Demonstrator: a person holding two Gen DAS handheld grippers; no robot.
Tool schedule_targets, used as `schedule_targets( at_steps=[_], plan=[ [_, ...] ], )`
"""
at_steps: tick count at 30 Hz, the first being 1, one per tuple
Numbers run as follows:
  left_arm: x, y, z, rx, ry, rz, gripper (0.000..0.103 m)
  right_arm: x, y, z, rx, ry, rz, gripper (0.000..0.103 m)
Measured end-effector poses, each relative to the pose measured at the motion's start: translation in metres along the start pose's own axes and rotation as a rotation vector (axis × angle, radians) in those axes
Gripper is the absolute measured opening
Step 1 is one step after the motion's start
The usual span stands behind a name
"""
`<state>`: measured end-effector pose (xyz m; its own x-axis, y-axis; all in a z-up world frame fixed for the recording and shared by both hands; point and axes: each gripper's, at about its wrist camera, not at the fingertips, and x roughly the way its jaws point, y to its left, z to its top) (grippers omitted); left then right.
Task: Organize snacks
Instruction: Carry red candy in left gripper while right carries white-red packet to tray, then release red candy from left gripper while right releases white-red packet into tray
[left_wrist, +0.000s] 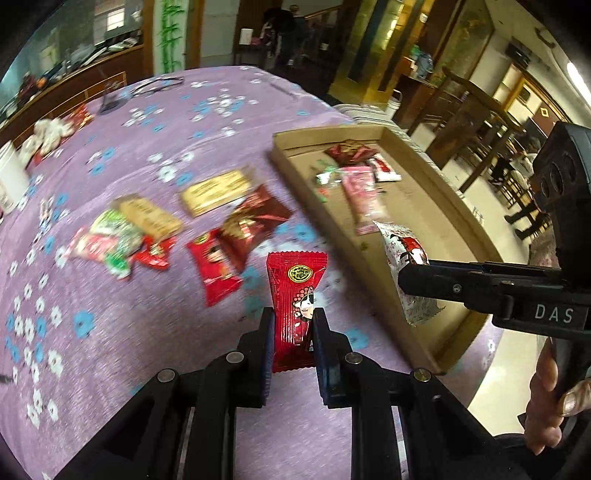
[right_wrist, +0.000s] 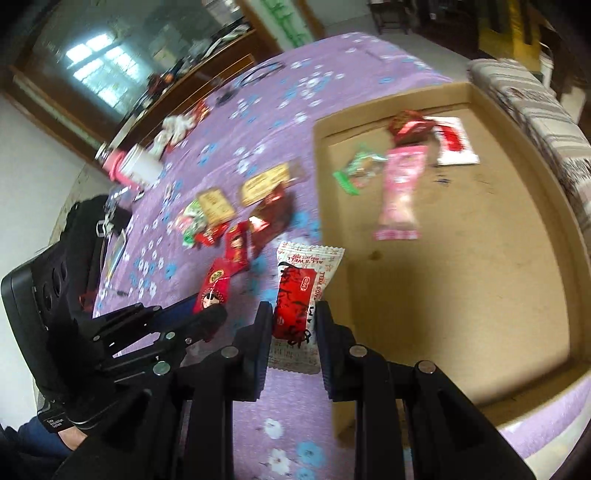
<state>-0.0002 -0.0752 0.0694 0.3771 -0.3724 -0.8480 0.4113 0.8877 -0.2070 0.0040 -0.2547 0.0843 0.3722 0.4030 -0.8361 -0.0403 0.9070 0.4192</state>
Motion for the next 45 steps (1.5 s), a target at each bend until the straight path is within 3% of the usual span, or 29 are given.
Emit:
schedule_targets(
  at_steps=[19, 33, 45],
  plan=[
    [0.024, -0.083, 0.029, 0.13, 0.025, -0.074, 0.019, -0.036, -0.075, -0.01, 0.144, -0.051, -0.061, 0.023],
    [0.067, -0.129, 0.027, 0.198, 0.087, -0.104, 0.019, -0.036, -0.114, -0.008, 0.148, -0.001, -0.12, 0.023],
    [0.088, -0.139, 0.02, 0.183, 0.111, -0.091, 0.019, -0.025, -0.125, -0.007, 0.113, 0.05, -0.148, 0.023]
  ],
)
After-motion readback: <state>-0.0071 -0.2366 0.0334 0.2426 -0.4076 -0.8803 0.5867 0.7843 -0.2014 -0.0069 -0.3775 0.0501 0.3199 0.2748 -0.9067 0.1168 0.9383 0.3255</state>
